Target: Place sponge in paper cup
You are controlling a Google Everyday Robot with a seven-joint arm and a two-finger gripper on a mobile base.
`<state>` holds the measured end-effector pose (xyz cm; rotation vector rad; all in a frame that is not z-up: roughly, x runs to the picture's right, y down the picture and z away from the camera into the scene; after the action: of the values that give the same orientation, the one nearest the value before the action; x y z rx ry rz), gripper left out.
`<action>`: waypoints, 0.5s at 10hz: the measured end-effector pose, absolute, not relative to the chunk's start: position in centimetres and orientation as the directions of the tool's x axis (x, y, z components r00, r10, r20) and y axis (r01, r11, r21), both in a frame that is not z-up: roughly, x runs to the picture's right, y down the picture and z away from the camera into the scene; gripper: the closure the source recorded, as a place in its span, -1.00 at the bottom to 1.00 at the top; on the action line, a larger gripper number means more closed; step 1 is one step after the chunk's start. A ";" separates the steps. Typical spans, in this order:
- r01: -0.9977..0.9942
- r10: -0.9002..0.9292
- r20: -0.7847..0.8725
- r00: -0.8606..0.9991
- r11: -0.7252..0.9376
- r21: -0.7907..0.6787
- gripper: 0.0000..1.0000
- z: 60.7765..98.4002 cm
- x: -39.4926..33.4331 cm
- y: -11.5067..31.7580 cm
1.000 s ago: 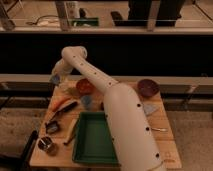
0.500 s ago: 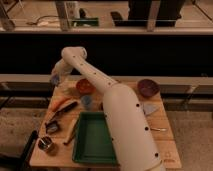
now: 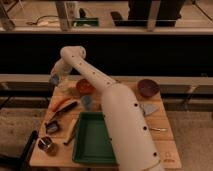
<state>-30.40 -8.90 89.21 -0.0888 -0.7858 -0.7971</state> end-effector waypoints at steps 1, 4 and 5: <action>0.672 -0.607 0.663 0.438 0.711 0.208 -0.56 89.3 -30.4 -8.9; 0.675 -0.606 0.663 0.440 0.710 0.202 -0.60 89.3 -30.3 -8.9; 0.676 -0.606 0.663 0.439 0.709 0.201 -0.60 89.3 -30.4 -8.9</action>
<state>-30.37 -8.87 89.32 -0.0988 -0.7811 -0.7982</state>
